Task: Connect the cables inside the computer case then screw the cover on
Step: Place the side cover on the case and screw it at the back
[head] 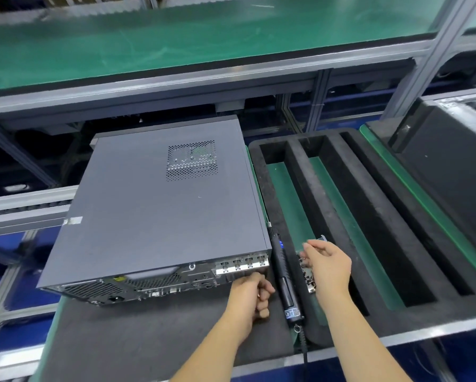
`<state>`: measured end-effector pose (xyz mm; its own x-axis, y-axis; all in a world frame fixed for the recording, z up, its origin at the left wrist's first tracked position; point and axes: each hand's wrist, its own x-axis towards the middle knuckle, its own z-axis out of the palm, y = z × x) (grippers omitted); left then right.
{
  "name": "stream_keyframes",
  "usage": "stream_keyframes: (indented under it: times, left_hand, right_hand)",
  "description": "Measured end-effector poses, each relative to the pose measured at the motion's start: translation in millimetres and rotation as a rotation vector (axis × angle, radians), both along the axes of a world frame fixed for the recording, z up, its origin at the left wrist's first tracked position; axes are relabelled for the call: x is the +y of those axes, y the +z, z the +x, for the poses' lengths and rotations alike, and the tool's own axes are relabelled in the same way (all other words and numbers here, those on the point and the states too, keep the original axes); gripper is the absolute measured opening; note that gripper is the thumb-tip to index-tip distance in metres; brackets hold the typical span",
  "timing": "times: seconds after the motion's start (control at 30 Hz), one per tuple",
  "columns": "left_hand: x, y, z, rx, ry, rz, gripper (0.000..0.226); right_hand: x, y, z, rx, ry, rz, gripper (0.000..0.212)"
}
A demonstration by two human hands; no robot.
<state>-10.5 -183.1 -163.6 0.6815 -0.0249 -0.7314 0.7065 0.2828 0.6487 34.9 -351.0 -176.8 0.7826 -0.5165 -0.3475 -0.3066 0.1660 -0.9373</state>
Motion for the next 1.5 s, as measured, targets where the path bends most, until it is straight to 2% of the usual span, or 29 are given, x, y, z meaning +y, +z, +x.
stream_keyframes:
  times: [0.1,0.17,0.27,0.4,0.47,0.57,0.67,0.73,0.77,0.87,0.93,0.97,1.03,1.1,1.2,1.27,1.4,1.5]
  left_hand:
    - [14,5,-7,0.11,0.228,-0.309,0.026]
    - [27,7,-17,0.13,0.382,-0.492,0.029]
    - [47,8,-31,0.118,0.455,-0.632,0.037]
    - [78,13,-43,0.055,0.472,-0.61,0.041]
    - [97,14,-46,-0.024,0.511,-0.575,0.04]
    - [137,22,-61,-0.137,0.491,-0.484,0.023]
    - [172,31,-73,-0.156,0.515,-0.372,0.017]
    - [186,31,-78,-0.114,0.549,-0.351,0.015]
    - [190,30,-79,-0.097,0.565,-0.375,0.016]
    - [197,24,-82,-0.057,0.574,-0.455,0.019]
    - [198,21,-84,-0.047,0.555,-0.494,0.021]
    - [197,21,-86,-0.043,0.549,-0.515,0.021]
    - [195,22,-87,-0.035,0.545,-0.545,0.018]
    - [193,25,-86,-0.034,0.55,-0.567,0.016]
    - [190,31,-82,-0.06,0.529,-0.541,0.016]
    - [190,34,-81,-0.082,0.524,-0.499,0.017]
    - [195,39,-82,-0.11,0.533,-0.448,0.021]
    - [195,40,-84,-0.145,0.525,-0.403,0.023]
  right_hand:
    - [19,19,-12,-0.064,-0.05,-0.026,0.012]
    - [37,29,-25,-0.094,-0.08,-0.083,0.012]
    - [70,38,-53,-0.135,-0.058,-0.171,0.015]
    - [111,31,-94,-0.086,0.089,-0.288,0.019]
    - [131,21,-101,-0.057,0.286,-0.483,0.019]
    - [165,15,-95,-0.094,0.631,-0.861,0.015]
    - [185,13,-80,-0.052,0.827,-1.036,0.019]
    - [184,15,-81,-0.043,0.815,-0.997,0.022]
    - [179,17,-86,-0.071,0.733,-0.949,0.023]
    - [144,24,-96,-0.084,0.249,-0.916,0.021]
    - [115,31,-89,0.058,0.048,-1.006,0.023]
    - [103,34,-82,0.185,0.066,-1.05,0.028]
    - [90,40,-69,0.463,0.268,-1.069,0.049]
    - [88,41,-61,0.607,0.465,-1.066,0.063]
    - [84,38,-54,0.601,0.504,-1.077,0.06]
    - [79,37,-53,0.576,0.495,-1.003,0.055]
    - [77,34,-68,0.46,0.315,-0.717,0.049]
    - [83,47,-88,0.284,0.099,-0.367,0.032]
